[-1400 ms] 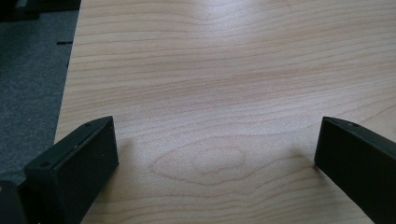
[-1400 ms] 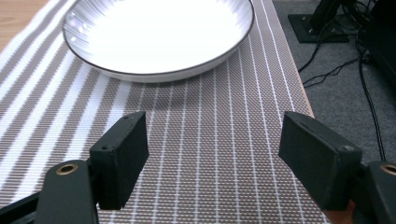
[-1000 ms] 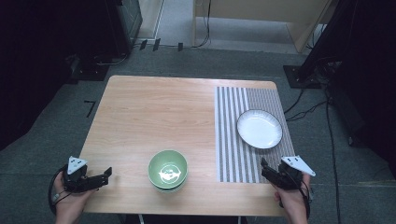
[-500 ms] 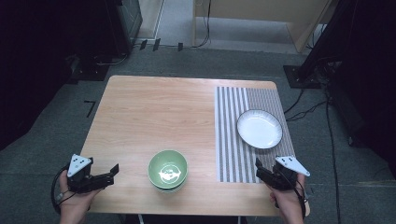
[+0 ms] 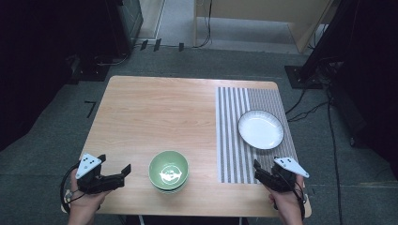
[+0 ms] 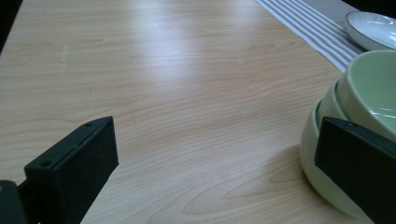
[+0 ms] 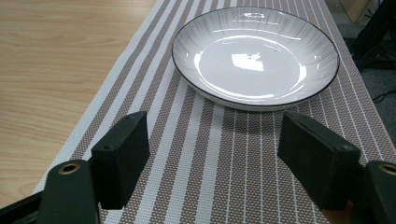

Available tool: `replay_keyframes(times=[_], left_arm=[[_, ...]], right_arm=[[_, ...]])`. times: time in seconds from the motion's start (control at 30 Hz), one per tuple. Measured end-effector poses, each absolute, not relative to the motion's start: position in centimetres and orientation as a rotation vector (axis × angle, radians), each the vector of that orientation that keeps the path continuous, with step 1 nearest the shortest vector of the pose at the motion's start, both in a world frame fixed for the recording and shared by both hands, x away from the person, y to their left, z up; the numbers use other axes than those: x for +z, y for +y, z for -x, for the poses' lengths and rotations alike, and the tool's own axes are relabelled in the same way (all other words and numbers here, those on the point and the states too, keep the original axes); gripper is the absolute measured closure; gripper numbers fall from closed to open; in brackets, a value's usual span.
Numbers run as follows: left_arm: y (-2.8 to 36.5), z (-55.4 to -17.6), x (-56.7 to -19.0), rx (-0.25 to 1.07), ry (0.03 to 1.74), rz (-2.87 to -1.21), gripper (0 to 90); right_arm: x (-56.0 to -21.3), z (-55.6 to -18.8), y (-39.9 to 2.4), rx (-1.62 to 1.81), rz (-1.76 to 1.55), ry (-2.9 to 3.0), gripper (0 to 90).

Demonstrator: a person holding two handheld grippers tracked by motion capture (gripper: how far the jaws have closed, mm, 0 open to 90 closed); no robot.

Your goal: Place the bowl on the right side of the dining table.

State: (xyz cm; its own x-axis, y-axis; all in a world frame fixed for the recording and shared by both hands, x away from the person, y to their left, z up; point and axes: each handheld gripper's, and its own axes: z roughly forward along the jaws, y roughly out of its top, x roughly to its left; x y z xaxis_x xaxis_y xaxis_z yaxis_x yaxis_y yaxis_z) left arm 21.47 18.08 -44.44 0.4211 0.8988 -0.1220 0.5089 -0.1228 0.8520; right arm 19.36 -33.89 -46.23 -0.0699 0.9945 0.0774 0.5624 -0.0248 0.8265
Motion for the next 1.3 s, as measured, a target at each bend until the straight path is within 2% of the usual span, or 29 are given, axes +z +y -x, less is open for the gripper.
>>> replay_keyframes(times=[0.63, 0.7, 0.87, 0.93, 1.13, 1.3], left_arm=[[12.6, -22.1, -44.8, 0.394, 1.084, -1.832, 0.0], [11.9, -21.9, -45.3, 0.386, 1.069, -1.850, 4.0], [11.6, -21.9, -45.7, 0.372, 1.059, -1.855, 6.1], [11.6, -21.9, -45.8, 0.380, 1.054, -1.852, 13.4], [11.6, -21.8, -46.6, 0.344, 1.044, -1.852, 17.1], [10.6, -21.7, -47.4, 0.343, 1.045, -1.895, 38.4]], right_arm=[[-46.4, -19.4, -33.1, 0.974, -1.623, 1.714, 24.5], [-46.3, -19.4, -32.9, 0.977, -1.618, 1.721, 24.5], [-46.2, -19.6, -32.7, 0.985, -1.614, 1.726, 24.4], [-46.1, -19.6, -32.6, 0.989, -1.611, 1.729, 24.5], [-45.8, -19.6, -32.0, 1.027, -1.610, 1.748, 24.8], [-45.3, -19.8, -30.9, 1.043, -1.587, 1.778, 25.3]])
